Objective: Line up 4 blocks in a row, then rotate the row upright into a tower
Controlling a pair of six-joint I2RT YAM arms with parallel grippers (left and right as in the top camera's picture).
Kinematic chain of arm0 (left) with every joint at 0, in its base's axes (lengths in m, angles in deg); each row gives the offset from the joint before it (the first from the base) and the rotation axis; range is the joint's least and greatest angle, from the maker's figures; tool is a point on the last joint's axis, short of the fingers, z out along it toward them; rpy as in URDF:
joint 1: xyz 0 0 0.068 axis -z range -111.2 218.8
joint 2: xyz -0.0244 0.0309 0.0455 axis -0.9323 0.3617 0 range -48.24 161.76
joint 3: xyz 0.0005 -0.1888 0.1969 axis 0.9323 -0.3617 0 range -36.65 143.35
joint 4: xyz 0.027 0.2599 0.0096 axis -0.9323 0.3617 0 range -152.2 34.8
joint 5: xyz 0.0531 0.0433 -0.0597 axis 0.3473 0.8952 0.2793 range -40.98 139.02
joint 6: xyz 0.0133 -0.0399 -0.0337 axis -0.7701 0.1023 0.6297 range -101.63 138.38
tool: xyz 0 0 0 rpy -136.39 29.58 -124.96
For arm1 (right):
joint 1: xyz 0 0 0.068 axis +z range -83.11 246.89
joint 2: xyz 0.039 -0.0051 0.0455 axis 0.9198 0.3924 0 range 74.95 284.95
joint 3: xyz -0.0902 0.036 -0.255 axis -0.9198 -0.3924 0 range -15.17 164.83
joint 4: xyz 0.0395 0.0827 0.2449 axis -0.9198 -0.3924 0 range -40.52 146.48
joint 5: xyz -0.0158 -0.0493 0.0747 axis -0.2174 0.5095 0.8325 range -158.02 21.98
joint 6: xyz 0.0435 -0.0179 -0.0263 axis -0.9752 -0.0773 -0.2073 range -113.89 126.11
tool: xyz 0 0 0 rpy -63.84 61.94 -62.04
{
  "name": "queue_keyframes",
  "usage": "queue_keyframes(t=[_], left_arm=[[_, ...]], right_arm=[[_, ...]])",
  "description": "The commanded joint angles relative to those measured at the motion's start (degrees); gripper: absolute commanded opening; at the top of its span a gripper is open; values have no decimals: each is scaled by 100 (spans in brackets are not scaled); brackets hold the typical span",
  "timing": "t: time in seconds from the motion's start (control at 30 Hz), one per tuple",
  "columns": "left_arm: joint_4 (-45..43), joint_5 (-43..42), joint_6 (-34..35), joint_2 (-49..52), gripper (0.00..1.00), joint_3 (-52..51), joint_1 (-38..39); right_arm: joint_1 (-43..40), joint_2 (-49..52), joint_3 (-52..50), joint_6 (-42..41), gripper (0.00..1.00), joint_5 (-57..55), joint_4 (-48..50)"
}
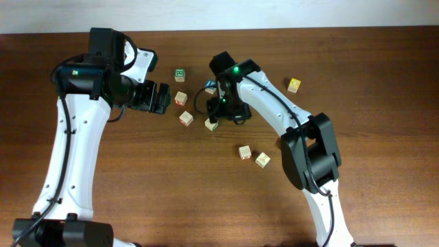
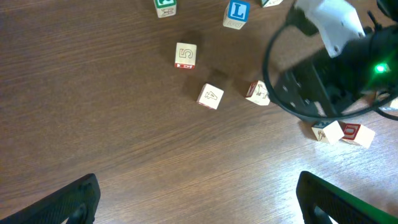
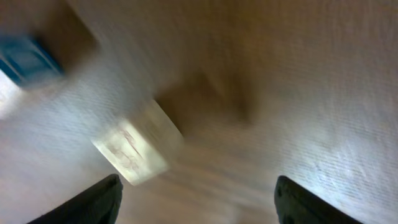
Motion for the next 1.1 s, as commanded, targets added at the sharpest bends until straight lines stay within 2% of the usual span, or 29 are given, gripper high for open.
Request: queue_keyframes(t=[0.0, 0.07, 0.13, 0.2, 0.3, 0.4, 0.53, 0.63, 0.8, 1.0, 1.03, 1.07], left_arm=[[-9, -81, 52, 42, 99, 125, 11], [-11, -79, 52, 42, 99, 125, 11], [-11, -79, 52, 42, 99, 125, 0], [-9, -79, 52, 42, 99, 125, 0], [-11, -79, 50, 42, 99, 125, 7], [-11, -79, 50, 42, 99, 125, 7], [-11, -79, 50, 42, 99, 125, 11], [-11, -79, 50, 42, 99, 125, 11], [-11, -79, 50, 42, 99, 125, 11], [-11, -79, 50, 42, 99, 125, 11], [-11, -79, 50, 42, 99, 125, 11], [-11, -79, 50, 42, 99, 125, 11]], right_arm=[[321, -92, -138, -1401, 76, -299, 597], [470, 2, -177, -1902, 75, -671, 809], [577, 105, -177, -2011, 70, -841, 859], [603, 129, -179, -2006, 62, -841, 809], [603, 127, -177, -1655, 43, -841, 772], [603, 127, -177, -1335, 33, -857, 717], [610, 127, -177, -299, 33, -807, 756], [614, 127, -177, 160, 33, -442, 741], [614, 127, -177, 162, 30, -356, 308], [614, 127, -177, 162, 25, -400, 656], [614, 127, -177, 162, 30, -400, 748], [614, 127, -177, 162, 40, -400, 822]])
